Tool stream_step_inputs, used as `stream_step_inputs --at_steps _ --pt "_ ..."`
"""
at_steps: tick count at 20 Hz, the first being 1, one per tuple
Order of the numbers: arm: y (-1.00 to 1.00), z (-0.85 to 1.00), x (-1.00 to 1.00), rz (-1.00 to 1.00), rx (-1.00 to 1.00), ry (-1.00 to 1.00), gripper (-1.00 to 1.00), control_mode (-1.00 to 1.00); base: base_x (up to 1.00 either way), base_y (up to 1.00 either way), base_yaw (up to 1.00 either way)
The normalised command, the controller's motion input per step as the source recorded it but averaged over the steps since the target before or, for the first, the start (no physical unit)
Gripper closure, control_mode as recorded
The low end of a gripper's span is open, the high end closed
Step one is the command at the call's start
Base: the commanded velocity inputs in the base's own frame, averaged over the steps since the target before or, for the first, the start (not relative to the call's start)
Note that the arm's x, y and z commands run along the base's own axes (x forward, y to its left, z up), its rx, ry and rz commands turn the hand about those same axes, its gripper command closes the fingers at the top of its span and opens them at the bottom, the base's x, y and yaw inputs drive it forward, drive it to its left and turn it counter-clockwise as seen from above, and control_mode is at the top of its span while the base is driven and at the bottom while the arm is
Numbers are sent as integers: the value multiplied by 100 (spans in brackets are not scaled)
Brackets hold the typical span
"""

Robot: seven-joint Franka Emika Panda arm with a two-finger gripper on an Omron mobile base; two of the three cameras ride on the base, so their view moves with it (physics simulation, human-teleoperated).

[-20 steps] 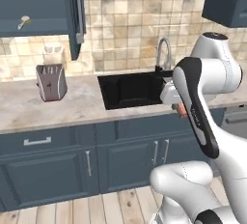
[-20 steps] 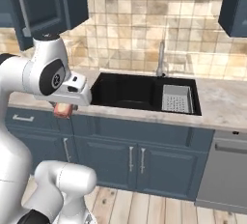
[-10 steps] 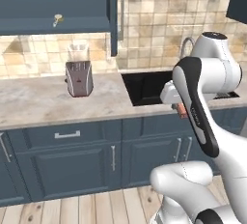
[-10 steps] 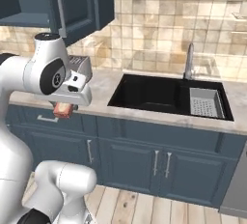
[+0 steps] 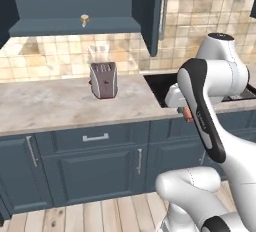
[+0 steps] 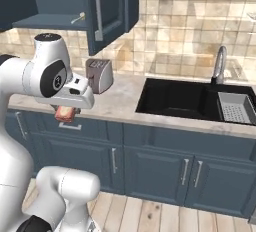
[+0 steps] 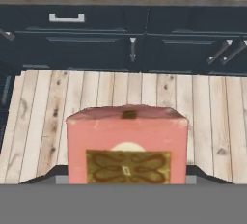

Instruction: Pick up the dish brush and bar soap from the sink, and place them back in the cabinet, and close the cabinet doors.

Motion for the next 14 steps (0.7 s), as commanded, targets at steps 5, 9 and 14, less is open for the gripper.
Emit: stream_step_inputs --at_steps 5,9,14 --pt "0 0 0 0 0 0 100 100 1 50 -10" --pt "0 0 0 0 0 0 100 100 4 48 -9" --pt "0 0 0 0 0 0 100 100 17 52 0"
